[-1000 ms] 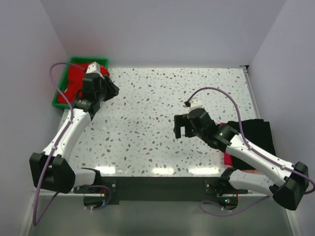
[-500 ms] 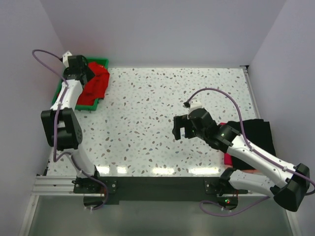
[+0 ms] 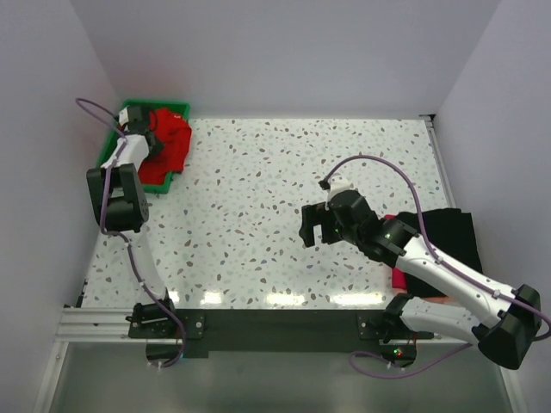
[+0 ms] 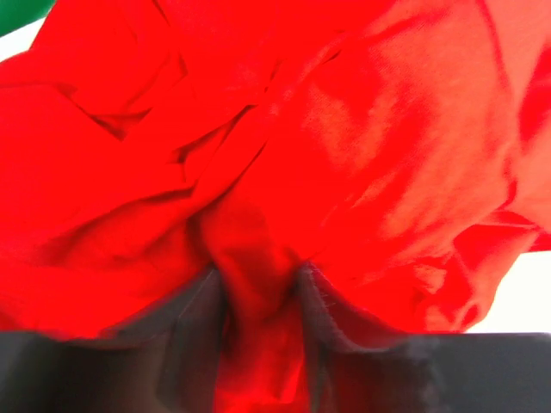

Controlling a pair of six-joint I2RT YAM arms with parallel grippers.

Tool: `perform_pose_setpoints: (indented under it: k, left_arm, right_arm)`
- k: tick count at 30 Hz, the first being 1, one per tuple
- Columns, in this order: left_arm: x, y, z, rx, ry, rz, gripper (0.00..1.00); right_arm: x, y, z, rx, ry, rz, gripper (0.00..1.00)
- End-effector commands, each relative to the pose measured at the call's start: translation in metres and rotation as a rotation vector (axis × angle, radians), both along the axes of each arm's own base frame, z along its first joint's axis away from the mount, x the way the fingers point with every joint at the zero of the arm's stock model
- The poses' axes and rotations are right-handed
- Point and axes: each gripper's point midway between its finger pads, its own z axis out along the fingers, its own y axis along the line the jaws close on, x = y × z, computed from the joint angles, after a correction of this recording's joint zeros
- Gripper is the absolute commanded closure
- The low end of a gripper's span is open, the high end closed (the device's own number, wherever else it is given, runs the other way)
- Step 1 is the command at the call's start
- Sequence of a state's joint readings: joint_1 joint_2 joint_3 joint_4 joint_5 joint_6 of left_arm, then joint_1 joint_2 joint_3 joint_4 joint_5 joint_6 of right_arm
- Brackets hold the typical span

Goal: Fold and stack the t-shirts
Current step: Grab the tshirt from the pile, then move the tshirt to the center of the board

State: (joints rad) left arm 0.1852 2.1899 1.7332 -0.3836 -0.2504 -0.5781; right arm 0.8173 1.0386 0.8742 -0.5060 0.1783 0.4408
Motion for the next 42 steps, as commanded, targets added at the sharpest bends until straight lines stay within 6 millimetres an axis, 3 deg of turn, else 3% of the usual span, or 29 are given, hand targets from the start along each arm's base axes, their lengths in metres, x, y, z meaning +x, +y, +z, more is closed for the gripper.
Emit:
perform_pose_setpoints:
  k: [1, 3, 5, 7, 9, 10, 13, 15, 16, 19, 22, 25, 29, 35, 36, 38, 39, 41, 42]
  left_arm:
    - [0.022, 0.008, 0.038, 0.020, -0.106, -0.019, 0.73]
    - [0.025, 0.007, 0.056, 0.033, -0.134, -0.034, 0.92]
    - [0.028, 0.008, 0.089, 0.057, -0.187, -0.049, 1.00]
    - [0.029, 0.008, 0.118, 0.072, -0.237, -0.058, 1.00]
    - [0.024, 0.004, 0.175, 0.091, -0.341, -0.077, 1.00]
    - [0.025, 0.003, 0.177, 0.089, -0.346, -0.086, 1.00]
    - [0.011, -0.006, 0.252, 0.112, -0.493, -0.122, 1.00]
    - [0.005, -0.012, 0.282, 0.121, -0.557, -0.145, 1.00]
    - [-0.004, -0.019, 0.310, 0.124, -0.614, -0.170, 1.00]
    - [-0.017, -0.033, 0.352, 0.127, -0.710, -0.222, 1.00]
    - [-0.044, -0.049, 0.407, 0.142, -0.831, -0.271, 1.00]
    - [-0.066, -0.074, 0.442, 0.140, -0.914, -0.340, 1.00]
    - [-0.088, -0.115, 0.465, 0.133, -0.971, -0.427, 1.00]
    - [-0.119, -0.208, 0.452, 0.024, -0.977, -0.606, 1.00]
    - [-0.120, -0.219, 0.436, 0.005, -0.949, -0.624, 1.00]
    - [-0.130, -0.237, 0.429, -0.015, -0.941, -0.656, 1.00]
    - [-0.133, -0.258, 0.410, -0.044, -0.903, -0.704, 1.00]
    - [-0.131, -0.280, 0.387, -0.083, -0.861, -0.748, 1.00]
    - [-0.127, -0.290, 0.365, -0.109, -0.813, -0.778, 0.87]
  right_arm:
    - [0.003, 0.006, 0.005, 0.023, -0.029, 0.024, 0.01]
    - [0.002, 0.006, 0.006, 0.029, -0.032, 0.027, 0.01]
    - [0.002, 0.007, 0.006, 0.031, -0.032, 0.028, 0.01]
    - [0.003, 0.007, 0.007, 0.034, -0.033, 0.028, 0.01]
    - [0.003, 0.007, 0.007, 0.035, -0.037, 0.027, 0.01]
    - [0.003, 0.008, 0.008, 0.037, -0.037, 0.026, 0.01]
    - [0.003, 0.008, 0.009, 0.039, -0.037, 0.028, 0.01]
    - [0.003, 0.007, 0.009, 0.040, -0.039, 0.025, 0.01]
    - [0.004, 0.008, 0.009, 0.041, -0.040, 0.027, 0.01]
    - [0.004, 0.007, 0.009, 0.037, -0.041, 0.022, 0.01]
    - [0.006, 0.007, 0.009, 0.035, -0.044, 0.017, 0.01]
    - [0.008, 0.006, 0.010, 0.031, -0.050, 0.005, 0.01]
    - [0.010, 0.001, 0.014, 0.025, -0.066, -0.016, 0.01]
    - [0.009, -0.008, 0.027, 0.040, -0.098, -0.056, 0.01]
    - [0.009, -0.010, 0.028, 0.042, -0.101, -0.061, 0.01]
    - [0.008, -0.016, 0.032, 0.043, -0.115, -0.083, 0.01]
    - [0.008, -0.018, 0.031, 0.045, -0.115, -0.091, 0.01]
    - [0.008, -0.024, 0.034, 0.049, -0.127, -0.123, 0.01]
    - [0.009, -0.027, 0.033, 0.043, -0.130, -0.136, 0.01]
